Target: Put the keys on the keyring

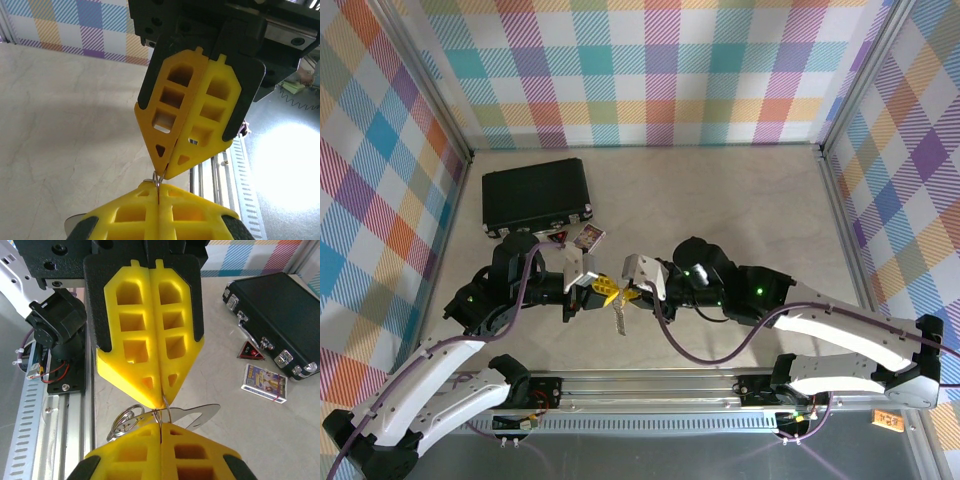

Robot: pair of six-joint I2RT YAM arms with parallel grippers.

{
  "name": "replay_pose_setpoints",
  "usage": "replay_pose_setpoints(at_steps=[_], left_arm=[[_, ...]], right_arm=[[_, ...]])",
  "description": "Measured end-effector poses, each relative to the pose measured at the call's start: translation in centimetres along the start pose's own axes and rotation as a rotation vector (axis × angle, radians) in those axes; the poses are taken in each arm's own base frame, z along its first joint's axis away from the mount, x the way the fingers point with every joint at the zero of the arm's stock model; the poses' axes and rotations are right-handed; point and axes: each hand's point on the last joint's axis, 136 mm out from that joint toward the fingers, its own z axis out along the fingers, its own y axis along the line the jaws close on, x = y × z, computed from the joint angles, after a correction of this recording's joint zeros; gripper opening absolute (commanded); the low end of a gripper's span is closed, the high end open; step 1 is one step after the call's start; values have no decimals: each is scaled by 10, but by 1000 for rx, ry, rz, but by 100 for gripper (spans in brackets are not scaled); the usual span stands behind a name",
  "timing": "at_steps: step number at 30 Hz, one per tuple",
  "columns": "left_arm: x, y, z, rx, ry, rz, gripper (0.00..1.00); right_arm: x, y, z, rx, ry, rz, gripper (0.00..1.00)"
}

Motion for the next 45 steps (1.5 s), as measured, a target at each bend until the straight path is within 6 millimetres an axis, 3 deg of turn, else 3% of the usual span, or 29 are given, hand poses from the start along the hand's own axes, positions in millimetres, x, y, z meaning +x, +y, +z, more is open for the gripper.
replay_pose_setpoints(at_steps=[12,23,29,33,39,45], left_arm=[[-5,2,0,-8,-20,-15,0],[-16,-2,-3,-2,-61,12,0],[-28,-5,-8,-3,-111,33,0],[-40,-7,-12,-11,-171,22,0],[-62,0,-19,-50,-310,-54,0],[-68,7,-21,-59,-440,-102,0]], right_arm=[[-1,-2,0,40,-55,-48,0],[2,0,-10,48,-92,-24,28],[-11,1,-33,60,-164,14,31],[-26,-2,-48,76,-236,55,39],[-38,1,-56,46,-293,142,56],[-51,2,-62,25,-331,203,59]])
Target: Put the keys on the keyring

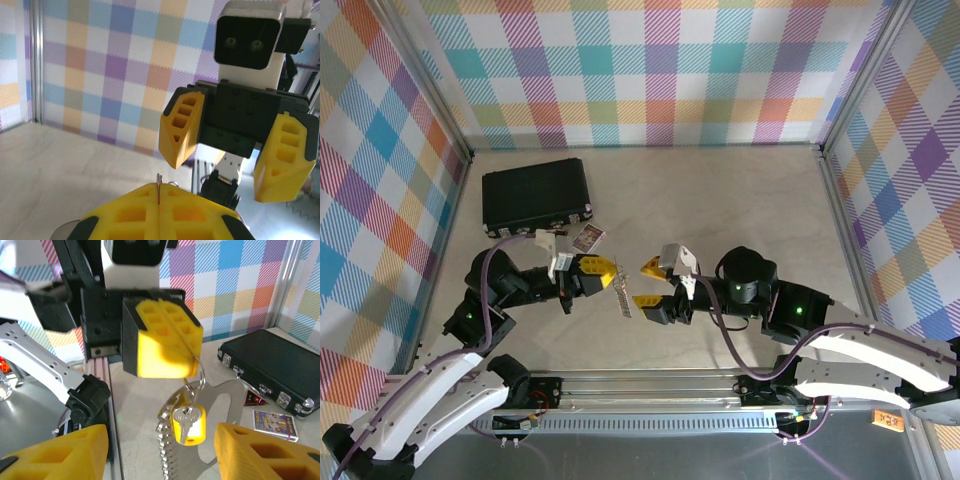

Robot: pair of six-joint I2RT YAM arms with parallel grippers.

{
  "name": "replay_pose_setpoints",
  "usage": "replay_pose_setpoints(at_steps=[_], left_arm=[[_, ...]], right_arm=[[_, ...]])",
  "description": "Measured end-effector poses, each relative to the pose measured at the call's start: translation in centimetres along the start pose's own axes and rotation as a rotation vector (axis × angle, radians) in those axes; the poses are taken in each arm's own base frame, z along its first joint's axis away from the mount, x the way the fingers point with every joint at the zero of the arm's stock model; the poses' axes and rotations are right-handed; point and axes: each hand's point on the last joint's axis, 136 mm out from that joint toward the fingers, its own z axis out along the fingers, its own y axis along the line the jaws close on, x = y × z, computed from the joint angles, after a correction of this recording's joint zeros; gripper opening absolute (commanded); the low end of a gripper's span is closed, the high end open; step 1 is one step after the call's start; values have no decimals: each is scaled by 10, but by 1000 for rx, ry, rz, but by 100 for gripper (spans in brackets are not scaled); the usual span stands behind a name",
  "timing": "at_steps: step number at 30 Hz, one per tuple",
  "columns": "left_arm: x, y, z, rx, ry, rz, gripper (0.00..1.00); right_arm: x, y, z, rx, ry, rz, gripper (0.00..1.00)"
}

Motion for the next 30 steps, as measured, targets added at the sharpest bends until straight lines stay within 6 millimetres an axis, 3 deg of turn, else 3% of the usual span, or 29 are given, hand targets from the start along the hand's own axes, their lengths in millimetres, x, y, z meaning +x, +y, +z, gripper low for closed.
replay_pose_setpoints(at_steps=[9,16,30], left_arm=[[2,5,11,85,-137,-9,0],[-10,-7,11,154,-182,32,0],[-8,-21,11,215,-173,42,0]], right_arm=[[-10,-3,-2,19,-14,55,55],[-9,-7,1,43,9,55,45],[-5,-13,9,72,32,44,33]])
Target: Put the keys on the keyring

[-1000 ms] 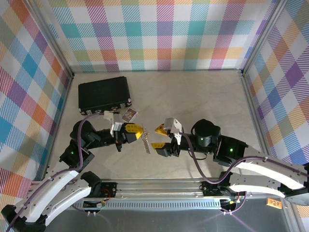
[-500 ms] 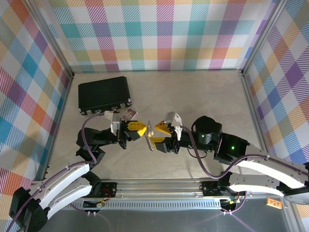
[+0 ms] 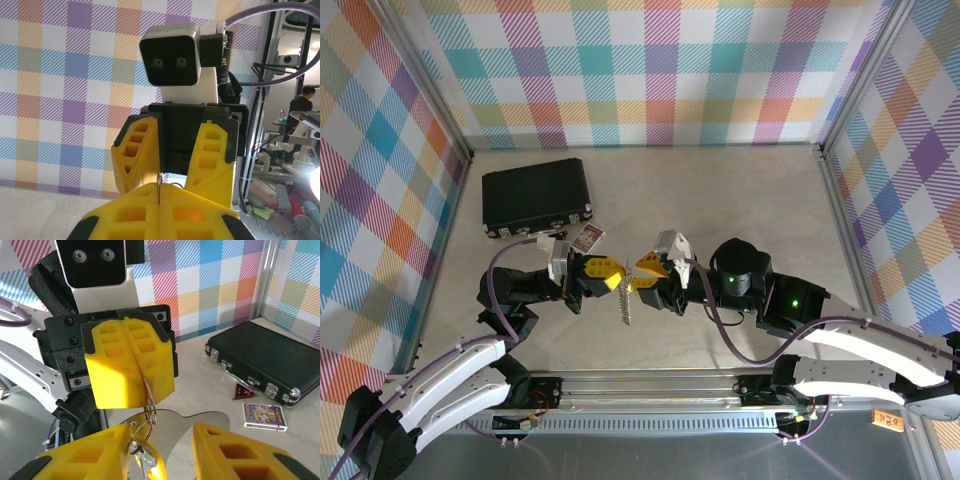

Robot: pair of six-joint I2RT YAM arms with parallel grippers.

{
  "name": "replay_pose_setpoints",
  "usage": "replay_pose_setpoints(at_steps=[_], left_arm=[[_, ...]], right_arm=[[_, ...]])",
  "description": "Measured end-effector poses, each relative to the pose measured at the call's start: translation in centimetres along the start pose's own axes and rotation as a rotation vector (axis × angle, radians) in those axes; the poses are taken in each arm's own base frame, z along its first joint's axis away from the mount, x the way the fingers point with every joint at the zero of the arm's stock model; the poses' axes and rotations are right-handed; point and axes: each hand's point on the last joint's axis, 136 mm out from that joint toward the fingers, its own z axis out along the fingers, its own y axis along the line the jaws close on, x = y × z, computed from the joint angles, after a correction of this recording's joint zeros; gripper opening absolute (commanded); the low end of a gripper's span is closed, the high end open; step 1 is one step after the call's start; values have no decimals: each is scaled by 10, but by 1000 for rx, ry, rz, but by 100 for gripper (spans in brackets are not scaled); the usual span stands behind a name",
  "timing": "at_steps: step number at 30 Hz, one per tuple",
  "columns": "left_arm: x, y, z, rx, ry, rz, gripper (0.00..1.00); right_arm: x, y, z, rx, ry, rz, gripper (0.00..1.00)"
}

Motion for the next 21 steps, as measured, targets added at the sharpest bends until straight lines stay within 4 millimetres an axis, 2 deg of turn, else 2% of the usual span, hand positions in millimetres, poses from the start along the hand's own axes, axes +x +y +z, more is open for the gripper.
replay_pose_setpoints(at_steps=[12,19,21], left_arm=[[5,-1,0,1,25,-10,0],[7,-2,0,0,31,-7,0],[7,-2,0,-1,35,-8,0]], right_arm=[[1,-1,7,2,11,-13,17],[0,0,6,-2,11,-31,0],[1,0,6,-2,12,-31,0]])
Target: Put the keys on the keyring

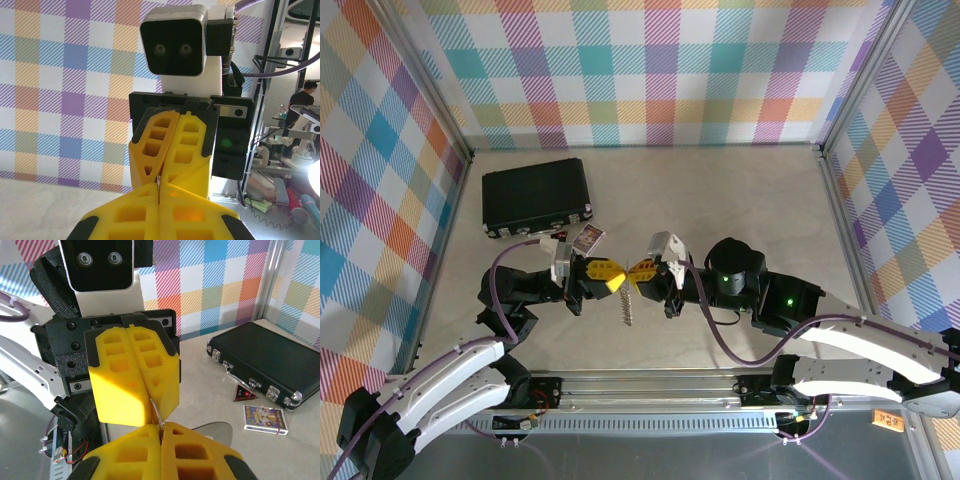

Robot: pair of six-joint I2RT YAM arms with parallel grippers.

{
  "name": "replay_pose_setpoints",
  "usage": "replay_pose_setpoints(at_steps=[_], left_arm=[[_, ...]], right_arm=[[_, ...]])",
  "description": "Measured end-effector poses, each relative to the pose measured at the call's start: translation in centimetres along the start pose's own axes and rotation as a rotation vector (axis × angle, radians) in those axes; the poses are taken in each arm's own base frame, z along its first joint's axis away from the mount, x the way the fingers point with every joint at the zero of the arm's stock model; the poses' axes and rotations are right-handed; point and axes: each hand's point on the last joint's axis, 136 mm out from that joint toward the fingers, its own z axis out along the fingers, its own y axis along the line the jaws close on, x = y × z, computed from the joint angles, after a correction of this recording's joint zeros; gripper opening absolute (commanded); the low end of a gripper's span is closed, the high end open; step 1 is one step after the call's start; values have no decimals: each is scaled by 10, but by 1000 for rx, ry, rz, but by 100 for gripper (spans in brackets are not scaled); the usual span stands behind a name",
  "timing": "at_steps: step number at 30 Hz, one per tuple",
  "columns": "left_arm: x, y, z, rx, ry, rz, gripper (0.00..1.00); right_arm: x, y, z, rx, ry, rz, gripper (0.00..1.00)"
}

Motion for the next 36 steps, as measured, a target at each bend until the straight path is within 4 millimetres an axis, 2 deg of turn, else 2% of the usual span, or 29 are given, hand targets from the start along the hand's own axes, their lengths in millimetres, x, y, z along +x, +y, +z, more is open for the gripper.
replay_pose_setpoints(at_steps=[8,11,16,17,18,21,27,30,33,36], left_arm=[[2,1,0,-12,20,3,1],[3,3,0,-30,36,-3,20],[5,7,-3,-88,65,-19,45],[5,8,-4,-106,72,-22,56],[5,9,-5,-121,78,-27,71],[5,17,-9,-198,116,-52,100],[5,43,-19,-414,277,-119,100],[12,54,-29,-514,372,-163,100],[27,53,-37,-529,481,-180,100],[40,41,-42,-481,551,-183,100]], right_arm=[[3,0,0,0,11,-42,0],[4,-1,0,6,16,-56,0],[15,-8,-3,44,62,-101,0],[16,-9,-5,51,66,-108,0],[17,-11,-7,60,71,-116,0],[18,-14,-13,81,78,-132,0],[34,-21,-17,116,152,-157,0],[43,-23,-18,125,191,-168,0],[49,-25,-19,128,217,-175,0],[53,-24,-20,124,241,-180,0]])
